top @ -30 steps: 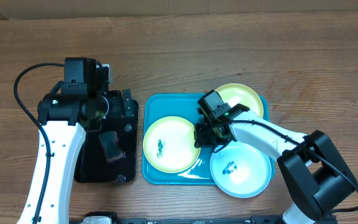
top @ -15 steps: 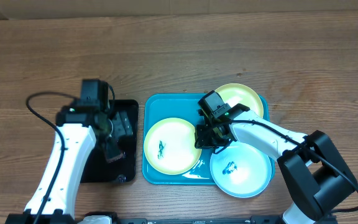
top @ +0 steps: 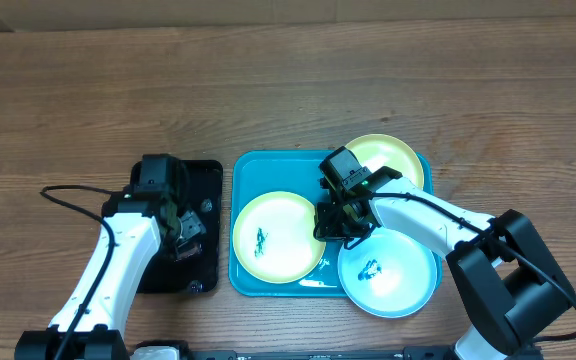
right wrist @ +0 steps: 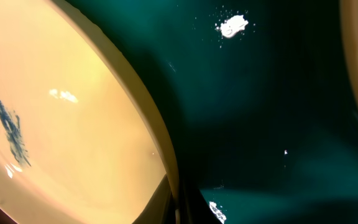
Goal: Clean dirty plates on tray and stack at the side
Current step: 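Lower the left gripper into the black tray and grasp the sponge, then lift the sponge out of the black tray with the left gripper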
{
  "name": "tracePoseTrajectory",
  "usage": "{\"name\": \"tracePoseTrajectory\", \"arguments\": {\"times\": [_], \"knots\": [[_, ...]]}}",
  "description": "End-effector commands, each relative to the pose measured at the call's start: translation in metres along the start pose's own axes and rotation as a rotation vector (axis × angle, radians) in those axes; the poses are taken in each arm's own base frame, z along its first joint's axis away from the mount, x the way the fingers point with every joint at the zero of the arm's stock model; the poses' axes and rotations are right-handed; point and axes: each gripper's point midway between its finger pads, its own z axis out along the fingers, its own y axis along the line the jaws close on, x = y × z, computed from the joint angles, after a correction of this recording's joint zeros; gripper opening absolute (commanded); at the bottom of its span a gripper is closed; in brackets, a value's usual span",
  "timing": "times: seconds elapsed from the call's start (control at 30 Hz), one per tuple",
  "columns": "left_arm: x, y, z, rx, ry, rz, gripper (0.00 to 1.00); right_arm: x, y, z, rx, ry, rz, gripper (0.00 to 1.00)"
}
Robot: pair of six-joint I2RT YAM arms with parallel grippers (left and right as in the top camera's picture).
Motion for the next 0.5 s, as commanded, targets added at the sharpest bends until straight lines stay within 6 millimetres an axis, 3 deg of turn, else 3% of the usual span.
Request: {"name": "tracePoseTrajectory", "arguments": {"times": [0.0,0.23,0.47], "knots": [[-0.006,0.012,0.007,-0.039,-0.021,-0.066,0.69,0.004,-0.007,0.004,0.029,0.013,0.003,0.04],[-0.011,0.0,0.018,-0.001,-0.012,-0.026,0.58,0.004,-0.007,0.004,0.029,0.013,0.003,0.04],[-0.004,-0.006,0.036,0.005,0.054,-0.017,0.52,0.003,-0.007,0.004,0.029,0.013,0.002,0.04]]}}
